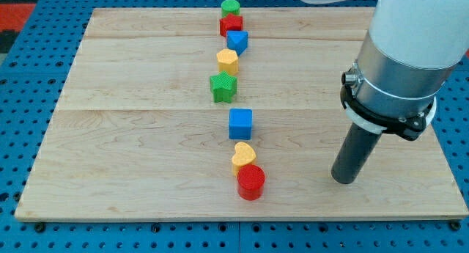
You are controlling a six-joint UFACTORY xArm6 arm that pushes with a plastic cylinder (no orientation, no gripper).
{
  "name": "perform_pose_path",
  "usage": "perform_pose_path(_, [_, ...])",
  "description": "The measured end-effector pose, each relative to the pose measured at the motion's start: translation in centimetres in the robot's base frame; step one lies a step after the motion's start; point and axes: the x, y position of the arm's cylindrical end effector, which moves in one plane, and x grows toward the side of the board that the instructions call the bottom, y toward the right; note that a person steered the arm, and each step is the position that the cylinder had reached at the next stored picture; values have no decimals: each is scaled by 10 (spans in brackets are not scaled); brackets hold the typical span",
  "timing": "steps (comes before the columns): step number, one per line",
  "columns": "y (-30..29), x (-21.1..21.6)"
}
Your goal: Point your arm at blue cube
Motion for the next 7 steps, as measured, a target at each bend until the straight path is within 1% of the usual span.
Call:
perform_pose_path(2, [0, -5])
perform_pose_path(3, [0, -96])
perform_pose_path(4, [-5, -202])
perform_pose_path(5, [0, -319])
perform_pose_path(6, [-10, -370])
perform_pose_path(7, [16, -272])
